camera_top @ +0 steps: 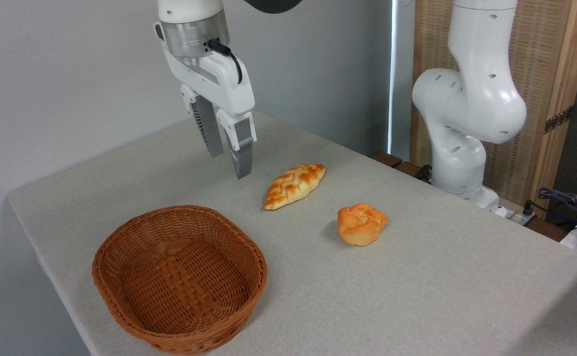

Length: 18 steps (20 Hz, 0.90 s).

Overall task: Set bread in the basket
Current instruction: 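Move the open gripper over the braided golden loaf and lower it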

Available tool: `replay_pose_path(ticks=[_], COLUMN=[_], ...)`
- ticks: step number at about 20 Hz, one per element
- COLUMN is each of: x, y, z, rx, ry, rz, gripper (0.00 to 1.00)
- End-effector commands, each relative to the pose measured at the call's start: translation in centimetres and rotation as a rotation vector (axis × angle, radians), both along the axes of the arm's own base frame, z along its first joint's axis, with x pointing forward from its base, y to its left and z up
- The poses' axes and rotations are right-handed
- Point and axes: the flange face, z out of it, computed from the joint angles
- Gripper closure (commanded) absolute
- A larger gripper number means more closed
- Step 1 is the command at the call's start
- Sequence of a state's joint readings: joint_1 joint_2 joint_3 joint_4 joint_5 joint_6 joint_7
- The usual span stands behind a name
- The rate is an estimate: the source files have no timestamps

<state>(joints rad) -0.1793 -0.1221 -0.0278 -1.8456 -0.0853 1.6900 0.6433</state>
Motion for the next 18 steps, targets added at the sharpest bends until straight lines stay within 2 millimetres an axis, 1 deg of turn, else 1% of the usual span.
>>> replay_pose_path(ticks=[1, 3, 5, 7, 8, 9, 11, 13, 14, 15, 17, 18], x=[-1.9, -2.2, -2.2, -2.4, -2.6, -2.6, -3.0, -4.2, -4.5, -4.7, -5.9, -6.7], y=[-1.4, -2.3, -2.3, -3.3, -3.4, -3.9, -4.5, -6.0, -6.1, -6.1, -6.7, -6.4], z=[-1.9, -3.1, -3.2, -3.7, -4.1, -4.1, -5.1, -7.2, -8.1, -8.5, -9.3, -9.7], rx=[-0.015, -0.013, -0.013, -0.011, -0.009, -0.012, -0.009, 0.003, 0.005, 0.007, 0.011, 0.010], ry=[0.017, 0.021, 0.017, 0.025, 0.032, 0.024, 0.036, 0.066, 0.072, 0.078, 0.075, 0.060], rz=[-0.043, -0.058, -0.052, -0.072, -0.075, -0.083, -0.095, -0.131, -0.132, -0.134, -0.157, -0.159], gripper=[0.00, 0.00, 0.00, 0.00, 0.00, 0.00, 0.00, 0.00, 0.00, 0.00, 0.00, 0.00])
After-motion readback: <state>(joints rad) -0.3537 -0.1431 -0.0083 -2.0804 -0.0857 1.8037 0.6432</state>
